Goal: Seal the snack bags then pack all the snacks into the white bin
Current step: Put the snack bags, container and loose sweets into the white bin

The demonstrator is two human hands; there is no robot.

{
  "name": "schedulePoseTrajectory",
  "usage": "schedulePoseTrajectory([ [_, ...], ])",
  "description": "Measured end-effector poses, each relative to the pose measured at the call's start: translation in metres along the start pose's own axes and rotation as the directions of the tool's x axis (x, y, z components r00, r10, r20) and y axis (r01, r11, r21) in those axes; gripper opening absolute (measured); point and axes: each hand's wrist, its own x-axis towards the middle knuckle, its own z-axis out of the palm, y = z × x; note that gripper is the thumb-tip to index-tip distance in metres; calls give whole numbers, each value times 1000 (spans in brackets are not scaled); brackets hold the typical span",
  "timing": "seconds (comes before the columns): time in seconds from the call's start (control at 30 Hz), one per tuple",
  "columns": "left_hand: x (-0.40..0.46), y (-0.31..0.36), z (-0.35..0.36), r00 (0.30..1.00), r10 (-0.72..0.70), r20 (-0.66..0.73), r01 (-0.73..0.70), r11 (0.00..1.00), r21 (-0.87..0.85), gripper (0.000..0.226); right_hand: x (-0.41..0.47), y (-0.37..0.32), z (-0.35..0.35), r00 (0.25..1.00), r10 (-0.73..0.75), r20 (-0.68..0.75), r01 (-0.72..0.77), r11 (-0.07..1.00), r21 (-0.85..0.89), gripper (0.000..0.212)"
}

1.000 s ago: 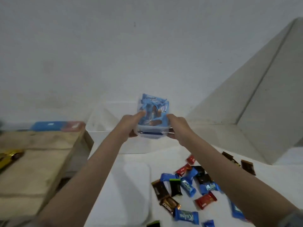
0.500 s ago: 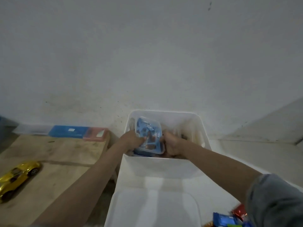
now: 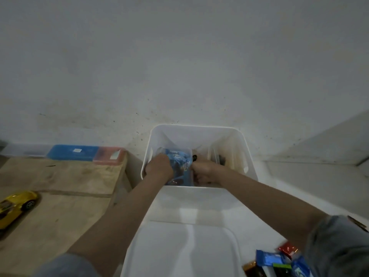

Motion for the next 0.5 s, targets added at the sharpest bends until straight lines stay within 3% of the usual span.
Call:
schedulePoseTrajectory([
  [0.07,-15,8,-5,996,17,-88,-21,999,-50,52,-27,1,-6,965,-213,-155,173,956,-238,10],
  [0.13,-39,22,-6,976,59,-210,-87,988,-127,46,-61,16,-13,878,-384,-285,260,883,-390,14],
  [0.17,-54,31,-3,954,102,-283,-151,976,-156,42,-81,28,-16,806,-486,-338,329,842,-427,14],
  [0.23,-88,51,10,886,203,-417,-300,936,-182,37,-122,60,-23,591,-700,-400,453,699,-554,17],
  [0.3,-126,72,33,813,307,-495,-438,882,-172,37,-152,105,-34,460,-794,-398,452,595,-665,23],
  [0.37,-170,91,66,778,370,-508,-524,828,-199,44,-179,160,-50,466,-788,-403,373,588,-718,29],
  [0.5,-254,112,153,821,455,-345,-553,784,-282,57,-224,278,-88,577,-689,-439,163,623,-765,40],
])
